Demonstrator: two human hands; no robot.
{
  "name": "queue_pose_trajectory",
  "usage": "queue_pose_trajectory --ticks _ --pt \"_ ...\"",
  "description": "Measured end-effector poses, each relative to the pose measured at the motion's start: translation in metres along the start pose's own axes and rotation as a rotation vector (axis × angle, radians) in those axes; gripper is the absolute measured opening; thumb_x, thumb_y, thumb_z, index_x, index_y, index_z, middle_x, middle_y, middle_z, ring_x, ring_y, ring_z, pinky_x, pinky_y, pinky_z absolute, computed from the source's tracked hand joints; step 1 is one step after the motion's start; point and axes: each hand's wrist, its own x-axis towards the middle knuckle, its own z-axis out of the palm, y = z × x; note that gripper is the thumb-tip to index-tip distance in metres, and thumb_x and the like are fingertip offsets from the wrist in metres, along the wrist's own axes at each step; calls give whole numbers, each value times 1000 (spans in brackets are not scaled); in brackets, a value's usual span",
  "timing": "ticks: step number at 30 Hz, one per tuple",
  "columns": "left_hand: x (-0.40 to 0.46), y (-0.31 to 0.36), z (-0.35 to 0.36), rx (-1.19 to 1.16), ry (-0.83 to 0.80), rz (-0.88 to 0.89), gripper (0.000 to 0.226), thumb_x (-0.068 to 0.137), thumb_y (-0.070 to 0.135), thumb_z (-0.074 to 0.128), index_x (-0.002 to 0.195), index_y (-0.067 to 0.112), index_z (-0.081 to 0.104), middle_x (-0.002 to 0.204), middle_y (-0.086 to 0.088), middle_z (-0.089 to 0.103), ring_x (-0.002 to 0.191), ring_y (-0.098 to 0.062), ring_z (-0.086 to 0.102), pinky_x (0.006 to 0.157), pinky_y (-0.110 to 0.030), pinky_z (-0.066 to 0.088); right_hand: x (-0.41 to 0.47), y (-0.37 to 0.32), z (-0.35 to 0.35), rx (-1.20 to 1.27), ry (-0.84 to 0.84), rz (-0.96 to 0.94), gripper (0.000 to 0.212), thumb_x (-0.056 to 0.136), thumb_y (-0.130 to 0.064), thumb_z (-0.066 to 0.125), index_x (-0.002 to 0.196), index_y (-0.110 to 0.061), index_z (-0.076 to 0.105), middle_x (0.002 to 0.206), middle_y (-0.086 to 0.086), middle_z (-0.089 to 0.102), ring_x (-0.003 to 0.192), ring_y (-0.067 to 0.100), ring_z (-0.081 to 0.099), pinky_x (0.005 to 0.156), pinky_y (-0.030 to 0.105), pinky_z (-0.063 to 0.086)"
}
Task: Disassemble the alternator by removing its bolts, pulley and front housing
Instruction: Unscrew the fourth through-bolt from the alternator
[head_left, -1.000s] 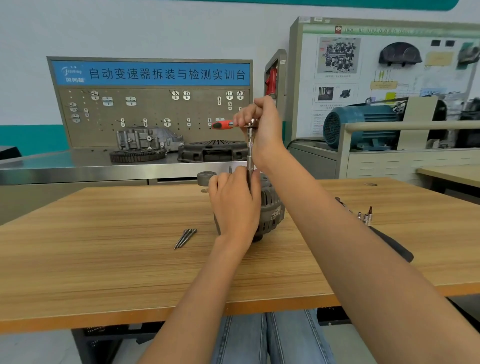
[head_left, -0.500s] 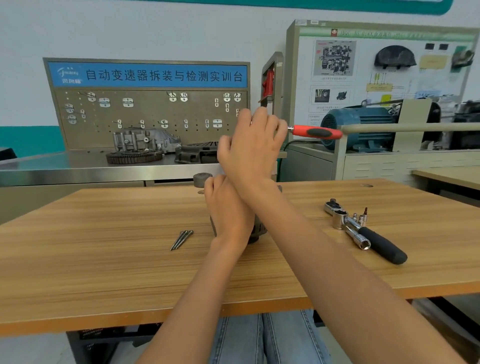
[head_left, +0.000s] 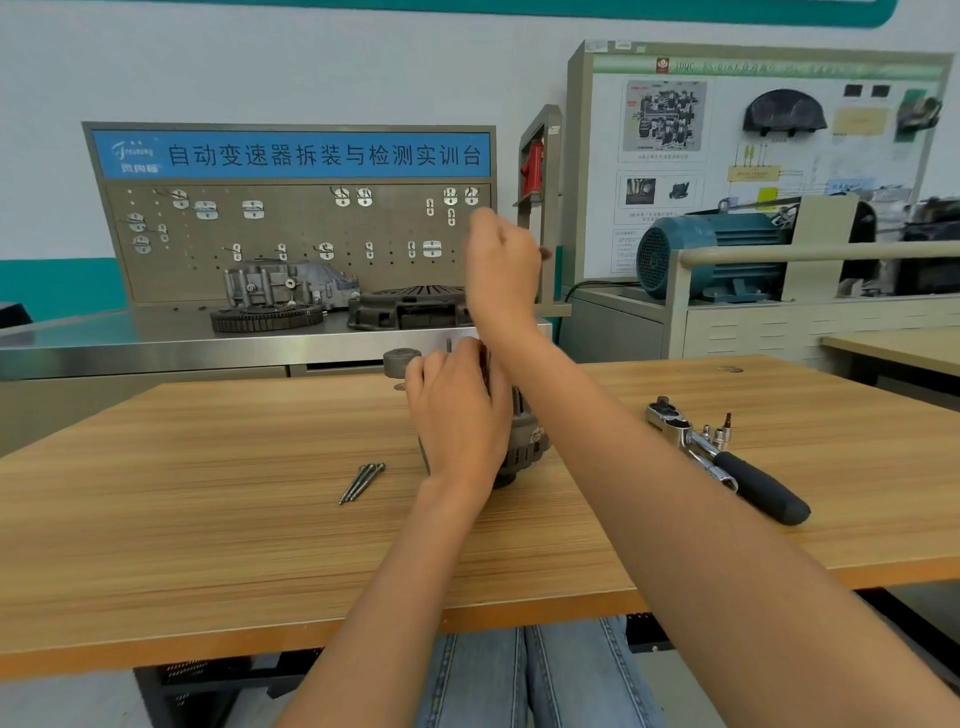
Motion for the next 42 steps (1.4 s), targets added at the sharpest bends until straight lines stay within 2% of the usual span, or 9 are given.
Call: queue_pose_trajectory --ticks 5,7,17,22,25,27,31,36,42 --pt "0 2 0 16 -5 -9 24 97 31 42 77 19 49 65 10 41 69 -13 36 85 -35 33 16 -2 -11 559 -238 319 57 95 -14 31 38 -16 37 41 1 40 52 16 43 86 34 45" --pt "0 1 1 20 -19 -13 26 98 32 41 78 17 52 66 8 44 70 -14 39 87 -34 31 21 -1 -15 678 -333 378 64 94 -14 31 30 -18 37 38 2 41 52 20 43 78 33 43" --pt "1 0 0 31 -11 7 30 98 31 42 79 14 58 65 8 43 70 -13 37 86 -33 31 18 0 -14 661 -294 363 65 95 -13 32 31 -18 41 38 0 45 51 16 48 77 32 43" --pt "1 1 -1 8 -32 -7 17 90 16 51 73 13 55 64 6 41 69 -17 41 82 -32 31 0 -4 -1 118 -68 115 40 93 -16 38 53 -13 44 55 -2 45 59 13 45 67 28 42" --pt "1 1 0 -91 -58 -34 15 80 12 47 66 14 51 60 -2 50 71 -27 54 81 -30 29 -19 10 2 -789 88 -304 15 83 -24 47 82 -12 55 85 2 52 86 19 47 101 37 32" --pt "-1 -2 2 -315 -1 -127 35 76 33 36 80 7 59 77 -17 61 83 -36 59 90 -34 36 -27 13 4 -995 145 -396 25 77 -26 49 94 -9 56 96 7 52 97 26 47 109 41 21" --pt "-5 -6 8 -632 14 -401 96 57 56 31 119 -15 48 124 -31 52 120 -43 47 104 -52 37 -26 7 10 -893 129 -428 23 78 -25 48 90 -8 58 93 6 52 96 25 47 109 39 19" --pt "0 -3 4 -187 -68 -105 9 78 16 48 72 14 54 66 -6 58 76 -27 55 84 -28 31 -18 5 10 -738 141 -373 19 84 -24 48 76 -9 57 83 1 47 87 21 43 100 36 27" --pt "1 1 3 -8 -5 -44 23 96 23 44 76 16 53 65 8 44 70 -14 39 80 -27 26 3 1 -1 -81 -18 -36 48 92 -16 43 46 -19 28 45 -9 29 49 10 29 57 27 29"
